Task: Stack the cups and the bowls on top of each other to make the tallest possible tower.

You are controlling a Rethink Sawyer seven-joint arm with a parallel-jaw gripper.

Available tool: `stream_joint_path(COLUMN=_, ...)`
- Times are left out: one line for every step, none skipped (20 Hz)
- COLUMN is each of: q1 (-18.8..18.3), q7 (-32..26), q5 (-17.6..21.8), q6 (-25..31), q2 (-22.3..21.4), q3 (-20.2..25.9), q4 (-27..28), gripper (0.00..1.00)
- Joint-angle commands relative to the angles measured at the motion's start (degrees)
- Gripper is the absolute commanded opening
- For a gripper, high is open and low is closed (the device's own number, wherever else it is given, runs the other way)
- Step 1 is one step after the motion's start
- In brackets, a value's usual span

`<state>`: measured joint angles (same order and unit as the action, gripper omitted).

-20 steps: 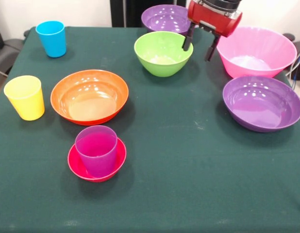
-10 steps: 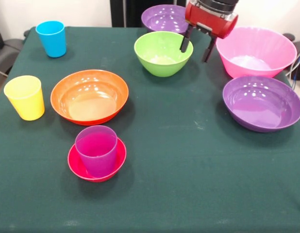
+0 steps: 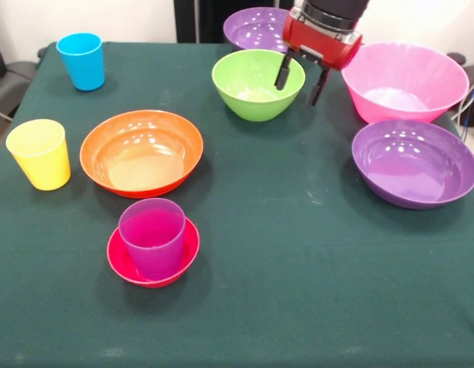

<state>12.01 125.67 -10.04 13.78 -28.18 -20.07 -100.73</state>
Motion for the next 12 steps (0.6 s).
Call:
stream_joint_path(q1=-0.8, q7=11.0, q5=-1.5, q6=-5.6, q2=4.4, q3=6.1, q4=-3.3, gripper=1.0)
stream_joint_path(q1=-1.1, q7=10.8, q5=-1.5, q6=-6.0, q2=4.6, q3=6.3, q4=-3.3, gripper=1.0)
stream_joint_path(q1=-1.2, q7=10.8, q5=-1.6, q6=-6.4, q2=4.8, q3=6.5, q4=-3.3, gripper=1.0)
stream_joint_path(q1=-1.2, q7=10.8, q5=-1.7, q6=-6.7, q2=4.9, q3=6.5, q4=-3.4, gripper=1.0)
stream_joint_path(q1=-1.4, q7=10.8, q5=-1.8, q6=-7.0, q2=4.9, q3=6.6, q4=-3.6, gripper=1.0)
stream_joint_path(q1=-1.4, q7=10.7, q5=-1.8, q6=-7.2, q2=5.1, q3=6.7, q4=-3.6, gripper=1.0)
stream_joint_path(q1=-1.6, q7=10.6, q5=-1.8, q6=-7.6, q2=5.3, q3=6.8, q4=-3.6, gripper=1.0)
stream_joint_path(q1=-1.7, q7=10.7, q5=-1.8, q6=-8.2, q2=5.6, q3=6.9, q4=-3.7, gripper=1.0)
stream_joint_path(q1=-1.7, q7=10.6, q5=-1.7, q6=-8.9, q2=5.9, q3=7.0, q4=-3.6, gripper=1.0)
stream_joint_path(q1=-1.6, q7=10.6, q5=-1.6, q6=-9.5, q2=6.3, q3=6.9, q4=-3.4, gripper=1.0)
stream_joint_path(q1=-1.5, q7=10.5, q5=-1.5, q6=-9.8, q2=6.4, q3=6.8, q4=-3.3, gripper=1.0)
stream_joint_path(q1=-1.4, q7=10.4, q5=-1.5, q6=-9.8, q2=6.4, q3=6.7, q4=-3.3, gripper=1.0)
